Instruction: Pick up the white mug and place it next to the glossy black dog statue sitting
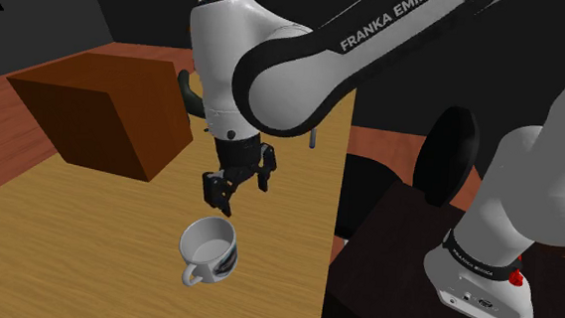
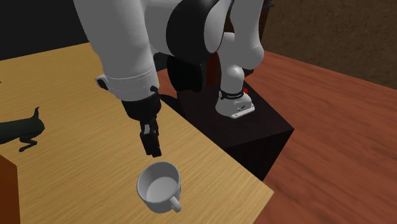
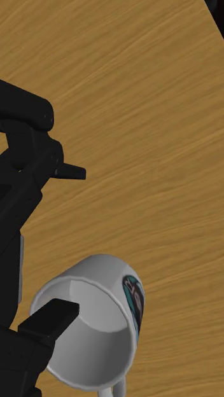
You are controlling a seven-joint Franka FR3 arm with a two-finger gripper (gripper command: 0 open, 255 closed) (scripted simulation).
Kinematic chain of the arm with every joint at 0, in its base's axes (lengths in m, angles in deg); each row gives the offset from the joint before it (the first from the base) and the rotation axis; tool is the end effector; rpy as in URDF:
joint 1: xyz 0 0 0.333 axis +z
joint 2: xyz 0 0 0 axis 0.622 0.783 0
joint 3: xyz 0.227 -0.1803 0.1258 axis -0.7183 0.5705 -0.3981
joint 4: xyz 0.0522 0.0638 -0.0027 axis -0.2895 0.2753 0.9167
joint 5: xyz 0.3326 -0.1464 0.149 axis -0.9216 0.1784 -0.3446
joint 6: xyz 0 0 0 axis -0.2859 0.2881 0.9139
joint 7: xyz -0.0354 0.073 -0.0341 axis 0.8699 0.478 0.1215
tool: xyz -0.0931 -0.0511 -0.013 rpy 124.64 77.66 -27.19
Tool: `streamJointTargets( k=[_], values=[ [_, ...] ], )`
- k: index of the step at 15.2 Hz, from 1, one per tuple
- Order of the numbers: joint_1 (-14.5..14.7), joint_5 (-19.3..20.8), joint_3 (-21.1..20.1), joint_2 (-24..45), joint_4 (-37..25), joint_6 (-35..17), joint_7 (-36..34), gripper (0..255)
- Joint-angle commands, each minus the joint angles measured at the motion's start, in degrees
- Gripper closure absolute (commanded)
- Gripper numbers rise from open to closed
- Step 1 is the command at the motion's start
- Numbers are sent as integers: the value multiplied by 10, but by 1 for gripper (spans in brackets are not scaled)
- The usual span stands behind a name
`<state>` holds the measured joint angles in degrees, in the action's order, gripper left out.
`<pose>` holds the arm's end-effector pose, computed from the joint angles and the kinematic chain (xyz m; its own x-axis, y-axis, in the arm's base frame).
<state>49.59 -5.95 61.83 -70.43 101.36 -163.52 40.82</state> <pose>0.4069 0.3163 0.4016 0.9987 -0.0353 -0.0374 -0.0363 -0.9989 -0.0283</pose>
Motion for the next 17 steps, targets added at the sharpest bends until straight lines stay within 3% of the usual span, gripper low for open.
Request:
streamJointTargets(
  k=[1, 3, 10, 17],
  values=[
    [7, 14, -11, 41, -18, -22, -23, 0],
    [16, 30, -18, 80, -43, -33, -44, 0],
    [21, 48, -17, 112, -21, -85, -57, 0],
    [22, 50, -17, 115, -19, -89, -59, 0]
  ],
)
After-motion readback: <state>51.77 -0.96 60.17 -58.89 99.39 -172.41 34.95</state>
